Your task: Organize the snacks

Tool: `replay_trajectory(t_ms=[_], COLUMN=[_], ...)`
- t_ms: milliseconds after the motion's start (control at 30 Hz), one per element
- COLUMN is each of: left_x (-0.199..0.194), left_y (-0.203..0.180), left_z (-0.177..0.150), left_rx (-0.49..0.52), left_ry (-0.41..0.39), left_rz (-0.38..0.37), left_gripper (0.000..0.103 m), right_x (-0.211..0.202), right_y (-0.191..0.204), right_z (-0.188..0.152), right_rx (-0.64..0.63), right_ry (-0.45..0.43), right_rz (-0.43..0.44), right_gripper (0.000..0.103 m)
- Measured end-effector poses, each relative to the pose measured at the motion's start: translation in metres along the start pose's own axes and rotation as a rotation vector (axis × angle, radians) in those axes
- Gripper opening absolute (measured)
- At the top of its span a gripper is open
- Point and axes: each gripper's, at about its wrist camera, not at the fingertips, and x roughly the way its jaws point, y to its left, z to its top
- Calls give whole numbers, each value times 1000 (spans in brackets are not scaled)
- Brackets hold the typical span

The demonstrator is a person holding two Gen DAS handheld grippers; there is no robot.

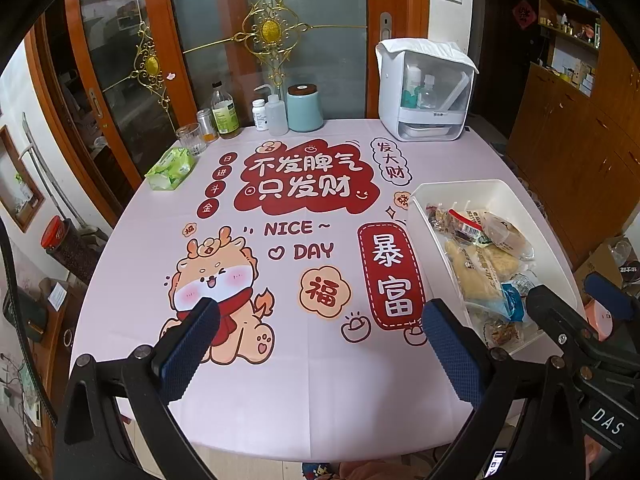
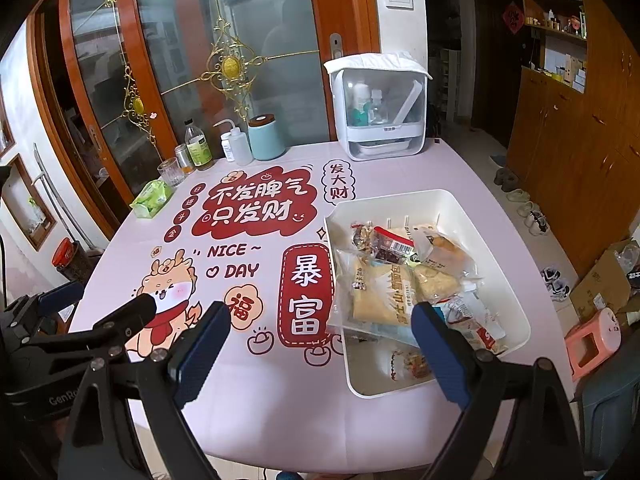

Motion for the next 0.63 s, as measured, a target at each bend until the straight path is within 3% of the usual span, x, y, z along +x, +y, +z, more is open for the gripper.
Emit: replay_trajectory(t_ms=[633], left_x=[6], left_y=[1], left_z=[0], left_rx=[-7], left_ry=[12], left_rz=[3], left_gripper=[101], right_x=[12], right_y=[-5], right_z=[12], right_rx=[-16], right_ry=[9], right_rz=[3], right_gripper=[93])
